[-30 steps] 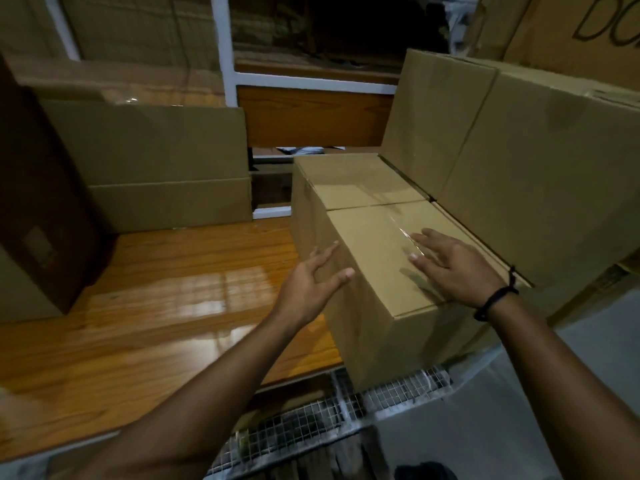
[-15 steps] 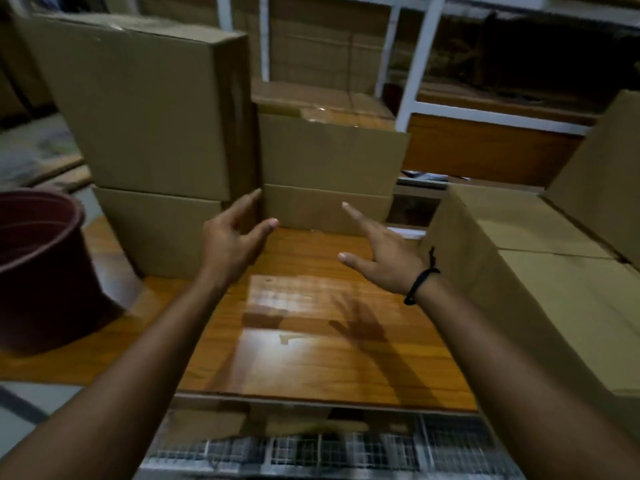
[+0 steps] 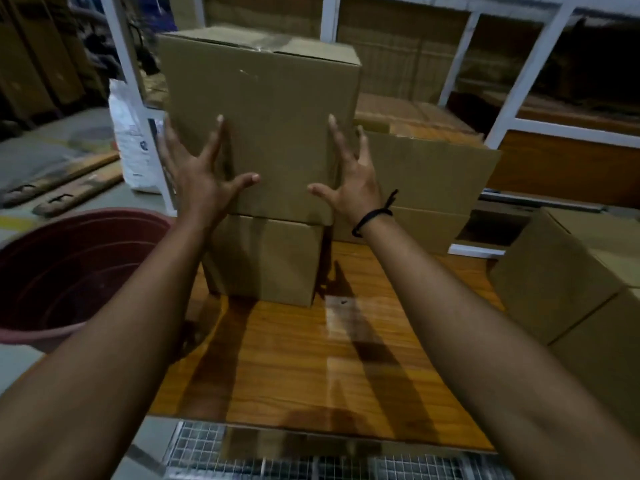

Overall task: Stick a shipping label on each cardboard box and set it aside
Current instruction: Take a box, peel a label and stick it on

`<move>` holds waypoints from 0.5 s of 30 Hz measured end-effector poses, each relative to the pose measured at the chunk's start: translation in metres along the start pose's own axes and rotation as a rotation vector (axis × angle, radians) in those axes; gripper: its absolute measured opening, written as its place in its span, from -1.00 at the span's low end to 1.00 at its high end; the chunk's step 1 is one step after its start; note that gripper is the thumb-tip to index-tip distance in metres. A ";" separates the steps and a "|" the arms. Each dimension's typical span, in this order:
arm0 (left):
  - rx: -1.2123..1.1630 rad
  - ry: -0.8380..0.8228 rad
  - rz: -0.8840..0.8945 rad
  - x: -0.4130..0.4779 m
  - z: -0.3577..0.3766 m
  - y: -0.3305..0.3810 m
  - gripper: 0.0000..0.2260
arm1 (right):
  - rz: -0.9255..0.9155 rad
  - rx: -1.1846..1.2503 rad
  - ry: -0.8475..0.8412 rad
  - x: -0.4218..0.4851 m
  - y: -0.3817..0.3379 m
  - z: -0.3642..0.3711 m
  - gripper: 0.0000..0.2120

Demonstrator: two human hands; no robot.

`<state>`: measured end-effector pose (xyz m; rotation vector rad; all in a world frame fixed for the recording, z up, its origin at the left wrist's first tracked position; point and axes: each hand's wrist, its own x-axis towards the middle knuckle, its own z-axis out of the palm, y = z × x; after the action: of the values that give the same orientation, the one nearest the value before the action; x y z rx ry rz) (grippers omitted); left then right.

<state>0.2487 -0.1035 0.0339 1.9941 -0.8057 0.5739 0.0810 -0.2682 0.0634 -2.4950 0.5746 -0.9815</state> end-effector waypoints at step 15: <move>-0.094 0.020 0.158 0.006 0.024 0.031 -0.24 | -0.010 -0.111 0.107 -0.004 0.032 -0.030 0.01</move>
<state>0.2323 -0.1387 0.0433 1.8471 -0.9663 0.6342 0.0498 -0.2989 0.0651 -2.5559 0.6667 -1.1213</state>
